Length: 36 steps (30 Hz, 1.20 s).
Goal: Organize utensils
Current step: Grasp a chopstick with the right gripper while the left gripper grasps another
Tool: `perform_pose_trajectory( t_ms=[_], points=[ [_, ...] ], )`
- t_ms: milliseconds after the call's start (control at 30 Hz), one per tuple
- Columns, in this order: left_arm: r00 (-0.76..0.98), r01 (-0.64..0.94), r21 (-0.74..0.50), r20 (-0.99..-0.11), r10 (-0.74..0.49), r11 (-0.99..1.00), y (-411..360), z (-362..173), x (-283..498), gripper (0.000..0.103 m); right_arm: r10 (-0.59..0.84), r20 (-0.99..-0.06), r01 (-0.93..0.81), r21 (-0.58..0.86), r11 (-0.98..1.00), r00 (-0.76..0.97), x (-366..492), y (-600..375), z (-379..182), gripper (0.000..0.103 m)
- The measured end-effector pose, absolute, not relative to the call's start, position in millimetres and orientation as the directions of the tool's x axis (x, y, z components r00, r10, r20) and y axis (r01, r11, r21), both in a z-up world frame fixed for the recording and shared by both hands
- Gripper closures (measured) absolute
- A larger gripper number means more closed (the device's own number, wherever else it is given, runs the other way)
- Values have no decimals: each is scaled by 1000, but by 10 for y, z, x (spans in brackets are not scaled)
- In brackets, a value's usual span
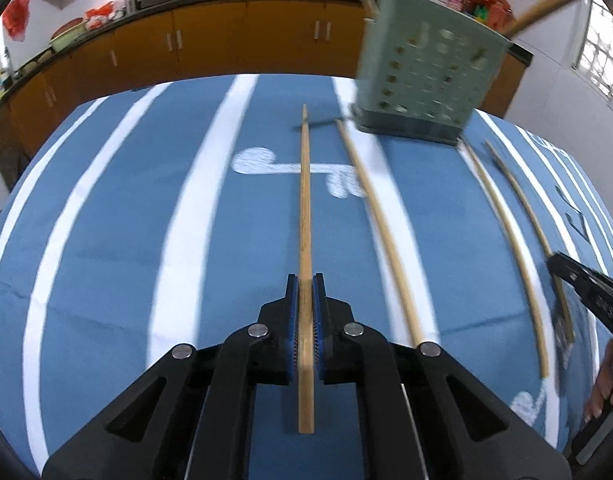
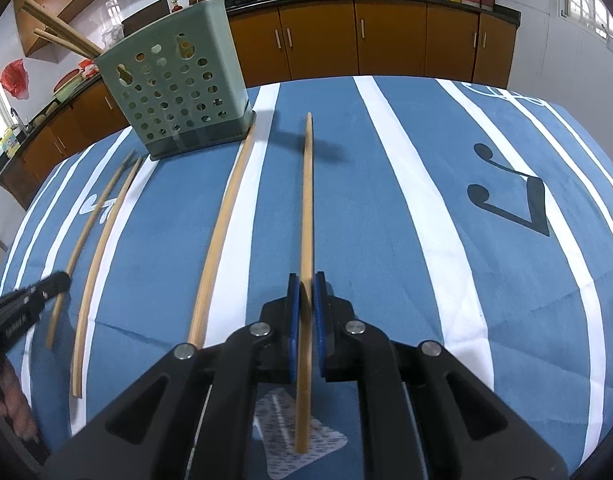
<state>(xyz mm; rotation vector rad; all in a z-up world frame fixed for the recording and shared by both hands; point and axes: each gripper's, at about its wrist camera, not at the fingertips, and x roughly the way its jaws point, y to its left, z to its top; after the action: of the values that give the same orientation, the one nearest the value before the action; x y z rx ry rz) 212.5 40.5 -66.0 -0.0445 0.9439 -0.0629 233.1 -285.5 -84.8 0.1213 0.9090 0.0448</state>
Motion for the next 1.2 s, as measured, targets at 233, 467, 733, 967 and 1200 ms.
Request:
perform_pose_trajectory(
  t_ms=[233,467,733,967,1200],
  points=[
    [597,2,-41,-801,-35,999,560,-668,2330,96,73,-779,6,97,995,623,2428,-2839,-848,95],
    [616,18,-68,-785,-64,998,633,-684,2417,95,48,-773,29,85,996,633,2630,-2918,-852,95],
    [625,21,-86,-777,-80,996,651,-690,2417,95,47,-765,27,84,996,642,2631,-2931,-866,95],
    [625,20,-61,-779,-60,998,622,-690,2417,95,37,-767,28,72,997,641,2632,-2909,-862,95],
    [625,20,-59,-779,-58,998,616,-690,2417,95,36,-767,28,70,997,641,2632,-2909,-865,95]
  ],
)
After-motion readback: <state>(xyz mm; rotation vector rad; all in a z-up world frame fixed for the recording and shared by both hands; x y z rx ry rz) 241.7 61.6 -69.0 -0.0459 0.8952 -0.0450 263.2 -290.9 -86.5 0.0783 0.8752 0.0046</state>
